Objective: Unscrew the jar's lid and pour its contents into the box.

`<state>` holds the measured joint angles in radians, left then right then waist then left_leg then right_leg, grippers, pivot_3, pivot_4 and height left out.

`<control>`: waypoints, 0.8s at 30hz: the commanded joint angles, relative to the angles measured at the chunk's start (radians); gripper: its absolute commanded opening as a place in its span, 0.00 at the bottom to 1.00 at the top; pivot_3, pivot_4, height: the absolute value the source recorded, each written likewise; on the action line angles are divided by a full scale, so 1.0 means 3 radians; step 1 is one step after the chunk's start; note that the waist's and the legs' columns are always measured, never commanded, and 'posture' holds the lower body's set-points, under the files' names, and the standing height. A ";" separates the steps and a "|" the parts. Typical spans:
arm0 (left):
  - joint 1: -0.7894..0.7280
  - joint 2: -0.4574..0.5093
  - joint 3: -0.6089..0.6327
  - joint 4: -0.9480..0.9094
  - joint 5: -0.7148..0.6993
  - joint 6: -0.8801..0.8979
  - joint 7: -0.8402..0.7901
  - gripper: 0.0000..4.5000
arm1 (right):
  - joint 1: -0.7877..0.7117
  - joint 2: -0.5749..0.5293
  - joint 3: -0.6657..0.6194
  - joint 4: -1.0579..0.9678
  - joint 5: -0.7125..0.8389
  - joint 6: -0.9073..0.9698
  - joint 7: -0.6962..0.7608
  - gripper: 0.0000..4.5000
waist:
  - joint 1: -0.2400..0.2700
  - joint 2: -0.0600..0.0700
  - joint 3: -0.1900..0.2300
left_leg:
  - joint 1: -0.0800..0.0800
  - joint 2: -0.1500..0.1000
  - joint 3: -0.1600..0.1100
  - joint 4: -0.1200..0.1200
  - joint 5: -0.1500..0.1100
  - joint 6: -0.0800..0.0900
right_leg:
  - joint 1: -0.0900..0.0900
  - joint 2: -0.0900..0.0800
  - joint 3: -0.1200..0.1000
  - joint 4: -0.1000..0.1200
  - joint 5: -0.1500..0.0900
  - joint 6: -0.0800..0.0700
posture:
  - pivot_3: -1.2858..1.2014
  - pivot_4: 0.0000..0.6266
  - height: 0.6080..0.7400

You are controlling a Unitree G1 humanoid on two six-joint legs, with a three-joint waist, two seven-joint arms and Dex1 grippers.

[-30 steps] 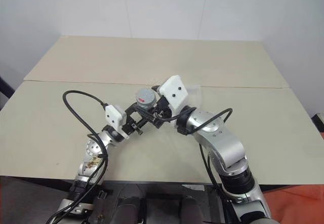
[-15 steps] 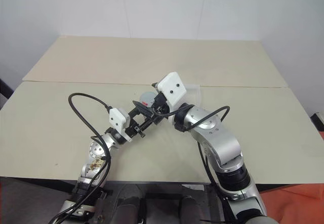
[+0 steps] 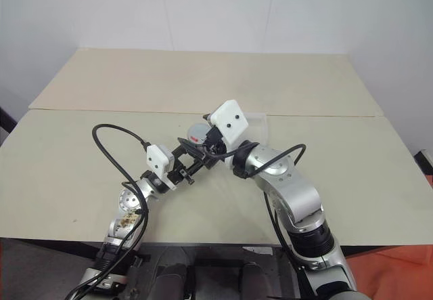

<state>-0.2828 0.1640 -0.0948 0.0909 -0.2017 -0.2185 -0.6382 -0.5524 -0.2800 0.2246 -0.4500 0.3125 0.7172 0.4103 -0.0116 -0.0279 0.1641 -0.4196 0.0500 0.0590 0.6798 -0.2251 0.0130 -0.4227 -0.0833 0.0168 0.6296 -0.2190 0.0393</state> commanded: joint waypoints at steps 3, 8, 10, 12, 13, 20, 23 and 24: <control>-0.0065 -0.0029 0.0026 -0.0098 -0.0064 -0.0094 0.0010 0.43 | -0.0002 0.0018 -0.0005 -0.0036 -0.0029 -0.0047 0.0010 0.91 | 0.0000 0.0000 0.0000 | -0.0001 0.0000 0.0000 0.0000 0.0000 0.0000 | 0.0000 0.0000 0.0000 0.0000 0.0000 0.0000 | 0.52 0.24 1.00; -0.0075 -0.0027 0.0036 -0.0070 -0.0065 -0.0098 -0.0007 0.43 | 0.0010 0.0070 -0.0029 -0.0016 -0.0051 -0.0064 -0.0017 0.62 | -0.0001 0.0000 0.0000 | -0.0001 0.0000 0.0000 0.0000 0.0000 0.0000 | -0.0001 0.0000 0.0000 0.0000 0.0000 0.0000 | 0.52 0.24 1.00; -0.0070 -0.0030 0.0034 -0.0062 -0.0062 -0.0101 -0.0013 0.43 | 0.0014 0.0071 -0.0037 -0.0019 -0.0064 -0.0061 -0.0013 0.62 | -0.0001 0.0000 0.0000 | -0.0001 0.0000 0.0000 0.0000 0.0000 0.0000 | -0.0001 0.0000 0.0000 0.0000 0.0000 0.0000 | 0.52 0.24 1.00; -0.0066 -0.0029 0.0027 -0.0061 -0.0056 -0.0098 -0.0022 0.43 | 0.0019 0.0057 -0.0028 -0.0024 -0.0085 -0.0064 -0.0008 0.62 | -0.0001 0.0000 0.0000 | -0.0002 0.0000 0.0000 0.0000 0.0000 0.0000 | -0.0001 0.0000 0.0000 -0.0001 0.0000 0.0000 | 0.52 0.24 1.00; -0.0066 -0.0025 0.0020 -0.0063 -0.0052 -0.0096 -0.0030 0.43 | 0.0018 0.0052 -0.0019 -0.0026 -0.0096 -0.0062 -0.0008 0.62 | -0.0001 0.0000 0.0000 | -0.0002 0.0000 0.0000 0.0000 0.0000 0.0000 | -0.0002 0.0000 0.0000 -0.0001 0.0000 0.0000 | 0.52 0.24 1.00; -0.0048 0.0004 -0.0003 -0.0132 -0.0158 -0.0068 -0.0182 0.43 | -0.0005 -0.0012 -0.0038 0.0008 -0.0007 -0.0130 0.0223 0.62 | -0.0001 0.0000 0.0000 | -0.0002 0.0000 0.0000 0.0000 0.0000 0.0000 | -0.0002 0.0000 0.0000 -0.0001 0.0000 0.0000 | 0.52 0.24 1.00; -0.0021 0.0057 -0.0030 -0.0227 -0.0289 0.0013 -0.0344 0.43 | -0.0057 -0.0165 -0.0042 0.0101 0.0125 -0.0210 0.0614 0.62 | -0.0001 0.0000 0.0000 | -0.0002 0.0000 0.0000 0.0000 0.0000 0.0000 | -0.0001 0.0000 -0.0001 -0.0002 0.0000 0.0000 | 0.52 0.24 1.00; -0.0017 0.0079 -0.0041 -0.0261 -0.0332 0.0048 -0.0400 0.43 | -0.0085 -0.0237 -0.0030 0.0154 0.0158 -0.0247 0.0772 0.62 | -0.0002 0.0000 0.0000 | -0.0002 0.0000 0.0000 0.0000 0.0000 0.0000 | -0.0001 0.0000 -0.0001 -0.0002 0.0000 0.0000 | 0.52 0.24 1.00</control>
<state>-0.2731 0.1873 -0.0948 0.0872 -0.2574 -0.2042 -0.7188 -0.5530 -0.3315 0.2175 -0.4050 0.3252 0.6761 0.5592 -0.0121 -0.0279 0.1642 -0.4202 0.0500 0.0590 0.6798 -0.2251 0.0130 -0.4231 -0.0833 0.0166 0.6291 -0.2190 0.0393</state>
